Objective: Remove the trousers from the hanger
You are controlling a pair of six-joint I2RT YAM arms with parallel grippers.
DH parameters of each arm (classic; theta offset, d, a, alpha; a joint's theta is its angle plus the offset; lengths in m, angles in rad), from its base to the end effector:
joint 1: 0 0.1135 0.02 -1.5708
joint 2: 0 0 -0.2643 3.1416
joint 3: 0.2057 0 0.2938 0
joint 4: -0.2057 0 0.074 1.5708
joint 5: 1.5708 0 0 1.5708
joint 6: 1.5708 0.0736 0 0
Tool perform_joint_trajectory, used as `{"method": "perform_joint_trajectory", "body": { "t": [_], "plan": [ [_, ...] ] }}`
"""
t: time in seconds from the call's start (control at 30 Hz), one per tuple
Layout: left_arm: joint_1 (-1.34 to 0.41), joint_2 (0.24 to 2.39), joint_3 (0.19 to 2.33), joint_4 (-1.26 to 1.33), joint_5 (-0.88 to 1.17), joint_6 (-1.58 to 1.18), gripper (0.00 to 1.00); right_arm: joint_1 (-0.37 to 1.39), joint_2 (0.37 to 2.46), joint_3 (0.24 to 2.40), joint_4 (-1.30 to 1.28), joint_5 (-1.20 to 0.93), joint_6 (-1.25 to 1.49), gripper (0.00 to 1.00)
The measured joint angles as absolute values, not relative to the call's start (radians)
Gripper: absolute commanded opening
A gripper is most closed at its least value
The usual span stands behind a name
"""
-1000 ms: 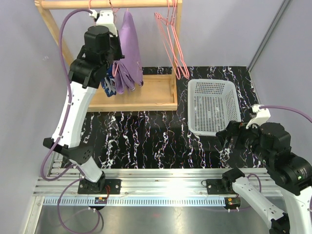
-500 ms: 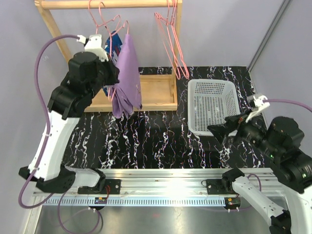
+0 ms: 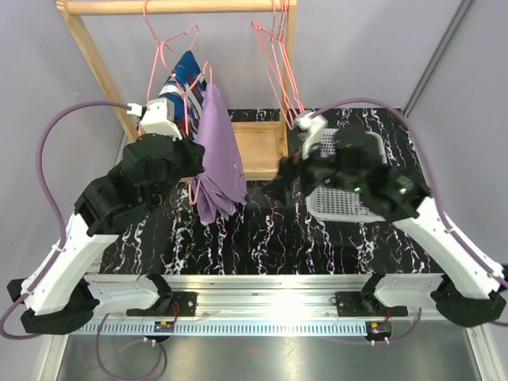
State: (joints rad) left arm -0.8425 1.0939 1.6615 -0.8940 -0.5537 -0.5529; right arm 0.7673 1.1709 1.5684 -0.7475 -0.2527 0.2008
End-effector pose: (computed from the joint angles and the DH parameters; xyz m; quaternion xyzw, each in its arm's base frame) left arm 0.1875 -0.1521 0.5097 -0.0448 0.7965 -0.1900 0.5723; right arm 0.1999 0.2184 0.4738 -0.2965 0.7603 0.3560 0.4552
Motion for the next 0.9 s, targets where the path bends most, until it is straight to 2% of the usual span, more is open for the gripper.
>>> {"method": "perform_joint_trajectory", "body": {
  "t": [0.13, 0.33, 0.53, 0.9],
  "plan": [
    [-0.921, 1.125, 1.668, -0.897, -0.636, -0.606, 0.0, 1.075, 1.268, 1.62, -0.702, 0.002, 0.119, 0.99],
    [-0.99, 1.195, 1.764, -0.97, -0.694, -0.662, 0.0, 1.277, 1.329, 1.531, -0.531, 0.333, -0.012, 0.94],
    [-1.024, 1.198, 1.821, -0.994, -0.733, -0.701, 0.0, 1.299, 1.344, 1.385, -0.307, 0.486, -0.06, 0.93],
    [-1.034, 1.195, 1.897, -1.002, -0.735, -0.738, 0.0, 1.303, 1.345, 1.203, -0.033, 0.583, -0.077, 1.0]
  ]
}}
